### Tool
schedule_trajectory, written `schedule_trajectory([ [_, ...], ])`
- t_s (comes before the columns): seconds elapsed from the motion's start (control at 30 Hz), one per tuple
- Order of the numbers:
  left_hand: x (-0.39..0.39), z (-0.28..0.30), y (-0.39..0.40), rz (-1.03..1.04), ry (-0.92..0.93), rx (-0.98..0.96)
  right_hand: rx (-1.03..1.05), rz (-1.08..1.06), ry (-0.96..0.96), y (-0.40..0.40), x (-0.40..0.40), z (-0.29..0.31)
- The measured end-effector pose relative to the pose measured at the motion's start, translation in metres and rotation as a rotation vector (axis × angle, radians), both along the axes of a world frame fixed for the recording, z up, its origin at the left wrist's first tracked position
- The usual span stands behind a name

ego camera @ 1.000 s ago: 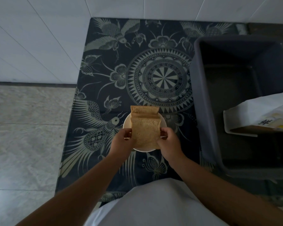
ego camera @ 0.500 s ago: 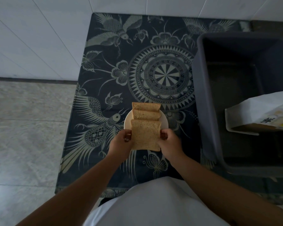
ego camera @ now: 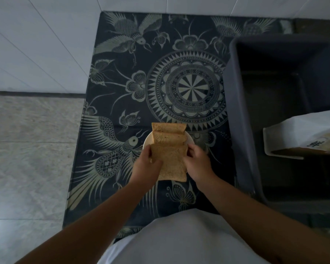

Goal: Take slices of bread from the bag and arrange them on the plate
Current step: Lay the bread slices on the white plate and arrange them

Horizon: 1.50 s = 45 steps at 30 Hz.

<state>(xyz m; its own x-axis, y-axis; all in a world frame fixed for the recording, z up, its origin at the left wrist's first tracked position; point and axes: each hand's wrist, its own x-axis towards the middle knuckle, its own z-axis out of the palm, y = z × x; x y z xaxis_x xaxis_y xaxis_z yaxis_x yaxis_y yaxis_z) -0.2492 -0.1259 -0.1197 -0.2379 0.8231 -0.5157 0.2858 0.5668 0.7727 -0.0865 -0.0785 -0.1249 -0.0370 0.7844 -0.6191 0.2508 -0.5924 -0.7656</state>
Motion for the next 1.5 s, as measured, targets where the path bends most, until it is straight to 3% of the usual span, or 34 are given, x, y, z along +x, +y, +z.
schedule_trajectory([
  [0.5,0.012,0.002,0.004,-0.001,-0.036,-0.067,0.075,-0.091,0.022,0.004,-0.007,0.008],
  [0.9,0.004,0.005,0.024,0.049,-0.133,-0.050,-0.090,-0.020,-0.046,0.013,-0.009,0.004],
  [1.3,0.006,0.002,0.023,-0.001,-0.135,-0.023,-0.059,-0.008,-0.021,0.017,-0.006,0.011],
  [1.5,0.006,-0.003,0.006,0.078,-0.145,-0.082,-0.056,0.018,-0.086,-0.001,0.003,0.011],
])
